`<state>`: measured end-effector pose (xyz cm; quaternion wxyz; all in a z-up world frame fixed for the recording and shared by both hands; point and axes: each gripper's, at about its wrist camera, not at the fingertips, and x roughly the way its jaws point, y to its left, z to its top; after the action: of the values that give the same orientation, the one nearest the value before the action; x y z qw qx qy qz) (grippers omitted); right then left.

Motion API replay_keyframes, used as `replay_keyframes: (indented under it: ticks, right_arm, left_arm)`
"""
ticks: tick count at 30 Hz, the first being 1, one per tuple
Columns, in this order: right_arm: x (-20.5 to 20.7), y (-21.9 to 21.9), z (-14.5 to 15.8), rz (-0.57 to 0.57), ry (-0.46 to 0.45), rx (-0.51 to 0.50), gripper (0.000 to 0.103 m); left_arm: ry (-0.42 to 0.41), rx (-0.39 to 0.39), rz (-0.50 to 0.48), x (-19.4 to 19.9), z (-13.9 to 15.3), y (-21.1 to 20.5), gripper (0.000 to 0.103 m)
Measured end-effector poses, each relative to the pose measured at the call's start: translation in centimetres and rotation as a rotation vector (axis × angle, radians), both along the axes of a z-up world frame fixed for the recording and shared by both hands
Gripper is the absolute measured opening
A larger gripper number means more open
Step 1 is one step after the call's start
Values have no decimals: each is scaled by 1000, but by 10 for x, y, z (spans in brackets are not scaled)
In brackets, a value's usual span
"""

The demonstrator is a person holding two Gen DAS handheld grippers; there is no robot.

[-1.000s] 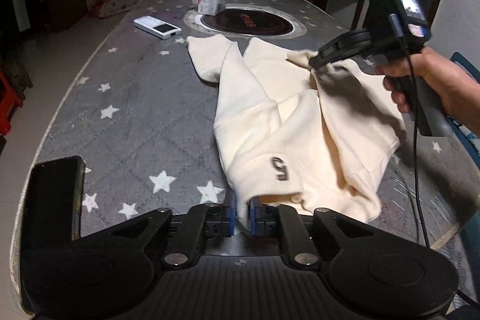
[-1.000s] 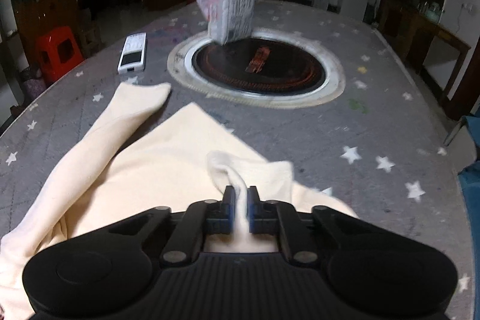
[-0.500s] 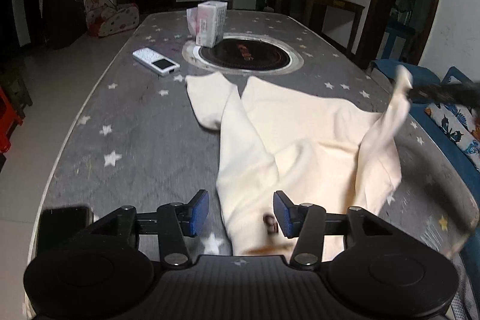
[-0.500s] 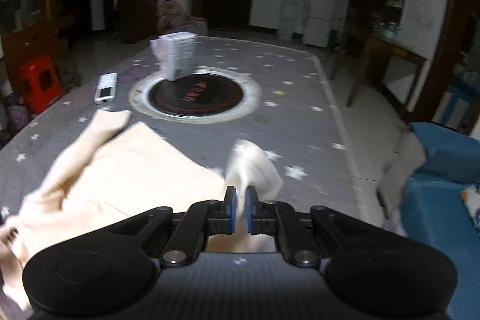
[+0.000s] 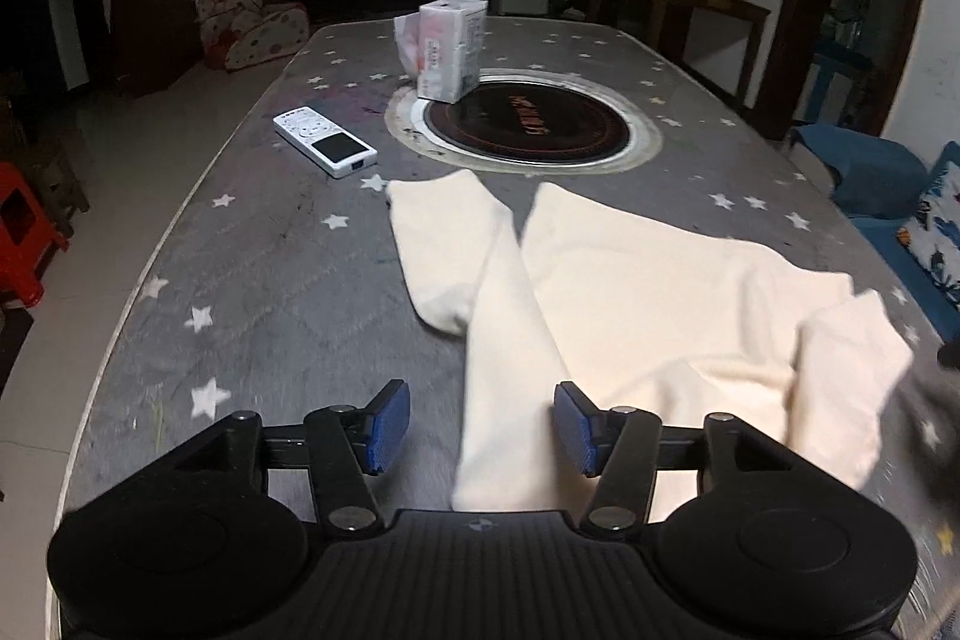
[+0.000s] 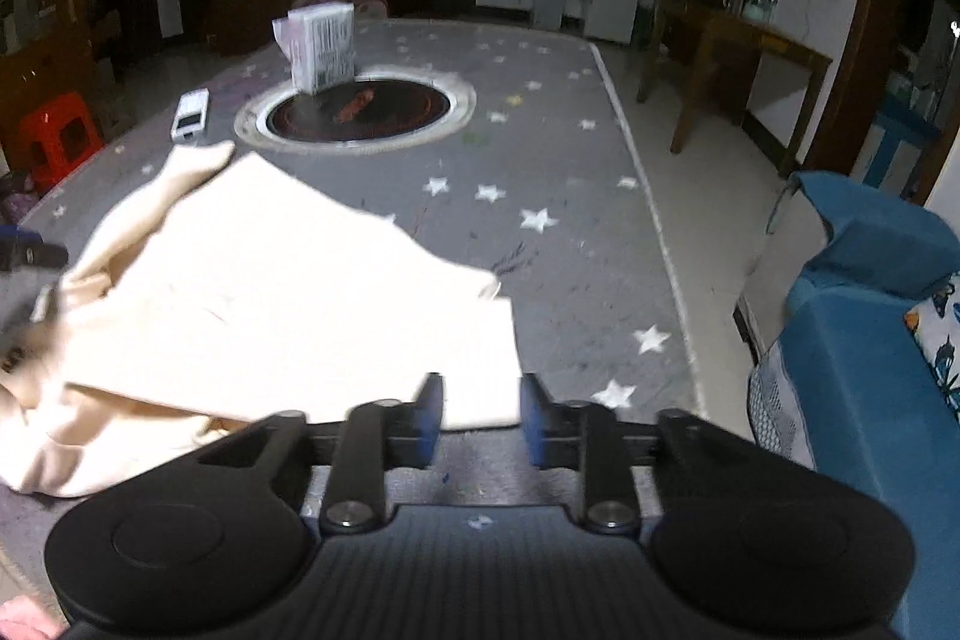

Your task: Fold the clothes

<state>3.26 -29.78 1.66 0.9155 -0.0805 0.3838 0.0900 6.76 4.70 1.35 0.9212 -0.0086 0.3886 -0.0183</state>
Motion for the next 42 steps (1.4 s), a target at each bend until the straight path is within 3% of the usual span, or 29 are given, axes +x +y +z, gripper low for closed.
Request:
replay_keyframes:
  ticks: [4, 10, 12, 14, 15, 24, 26, 28, 31, 36, 42]
  right_arm:
    - [19, -2, -20, -22, 33, 18, 42]
    - [37, -7, -39, -47, 72, 74, 42]
    - [37, -7, -39, -41, 72, 82, 38]
    - [37, -7, -39, -29, 78, 97, 19]
    - [37, -7, -38, -23, 82, 109, 15]
    - [30, -7, -20, -22, 16, 74, 9]
    - [27, -9, -13, -28, -4, 54, 9]
    - [24, -14, -5, -42, -27, 28, 9]
    - [17, -27, 5, -78, -52, 12, 9]
    - [5, -48, 11, -133, -65, -21, 9]
    - [-2, -66, 5, -193, -71, -77, 9]
  left_arm:
    - [-3, 4, 26, 23, -3, 6, 65]
    - [23, -9, 41, 54, -13, 14, 66]
    - [27, -20, 34, 62, -17, 14, 66]
    - [21, -31, 29, 69, -19, 13, 66]
    - [20, -34, 28, 72, -20, 13, 66]
    - [36, -60, -11, 96, -19, 3, 65]
    - [51, -49, -21, 102, -24, 0, 59]
    - [65, -42, -28, 106, -29, -1, 21]
    - [53, -36, -20, 102, -29, 3, 9]
    - [-3, 21, 37, 81, -18, 18, 5]
    - [-24, 25, 155, 38, -8, 60, 5]
